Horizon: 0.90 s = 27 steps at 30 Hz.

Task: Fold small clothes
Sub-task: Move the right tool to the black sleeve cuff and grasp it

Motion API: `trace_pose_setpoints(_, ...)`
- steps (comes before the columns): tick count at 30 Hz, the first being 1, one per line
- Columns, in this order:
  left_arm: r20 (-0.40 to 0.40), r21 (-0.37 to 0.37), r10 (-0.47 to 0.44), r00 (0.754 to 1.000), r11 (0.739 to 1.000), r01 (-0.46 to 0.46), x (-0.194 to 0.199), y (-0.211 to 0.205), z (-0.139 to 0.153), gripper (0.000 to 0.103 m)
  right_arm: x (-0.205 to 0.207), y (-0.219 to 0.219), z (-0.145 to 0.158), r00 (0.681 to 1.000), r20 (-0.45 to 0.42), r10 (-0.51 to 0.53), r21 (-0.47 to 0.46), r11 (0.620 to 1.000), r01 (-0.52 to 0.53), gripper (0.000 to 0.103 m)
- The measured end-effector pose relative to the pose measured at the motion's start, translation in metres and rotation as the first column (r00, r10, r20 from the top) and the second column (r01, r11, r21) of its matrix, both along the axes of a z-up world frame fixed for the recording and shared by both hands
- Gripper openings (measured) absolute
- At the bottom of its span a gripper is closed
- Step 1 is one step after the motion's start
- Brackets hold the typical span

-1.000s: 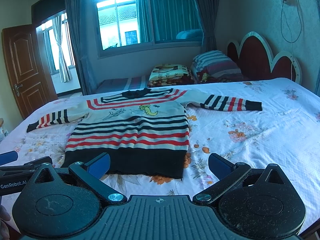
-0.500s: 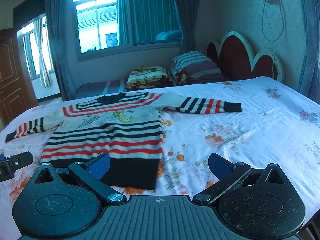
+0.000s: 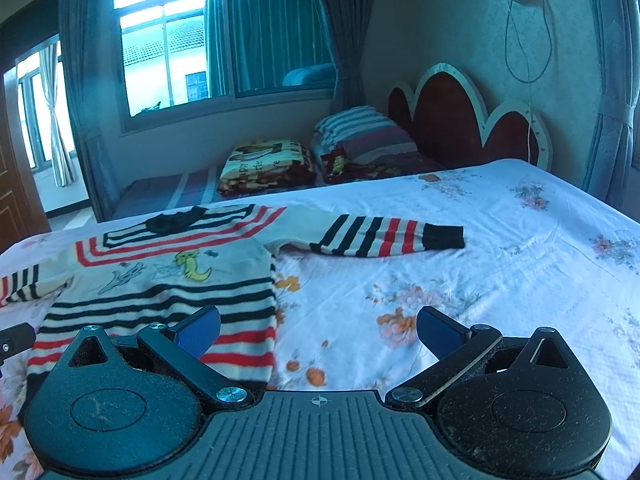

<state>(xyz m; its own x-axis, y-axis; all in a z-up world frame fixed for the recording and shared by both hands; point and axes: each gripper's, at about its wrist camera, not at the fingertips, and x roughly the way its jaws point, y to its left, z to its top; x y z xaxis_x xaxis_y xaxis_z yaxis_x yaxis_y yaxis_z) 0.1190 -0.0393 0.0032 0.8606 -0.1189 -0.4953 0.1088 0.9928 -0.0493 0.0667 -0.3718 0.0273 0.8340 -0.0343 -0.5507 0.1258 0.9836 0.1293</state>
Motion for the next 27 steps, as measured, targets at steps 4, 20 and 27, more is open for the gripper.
trace_pose_setpoints(4,-0.014,0.008,0.009,1.000,1.000,-0.009,0.027,-0.005,-0.004,0.102,0.028,-0.015,-0.004,1.000,-0.001,-0.011,0.005,1.000,0.011,0.103)
trace_pose_setpoints(20,-0.021,0.107,0.004,1.000,0.994,-0.002,0.156,-0.046,-0.030,0.102,0.163,-0.103,-0.052,0.975,0.021,-0.221,0.058,0.974,0.220,0.103)
trace_pose_setpoints(27,-0.072,0.141,0.016,0.997,0.990,-0.006,0.216,-0.055,-0.066,0.102,0.215,-0.143,-0.092,0.954,0.013,-0.299,0.073,0.952,0.297,0.102)
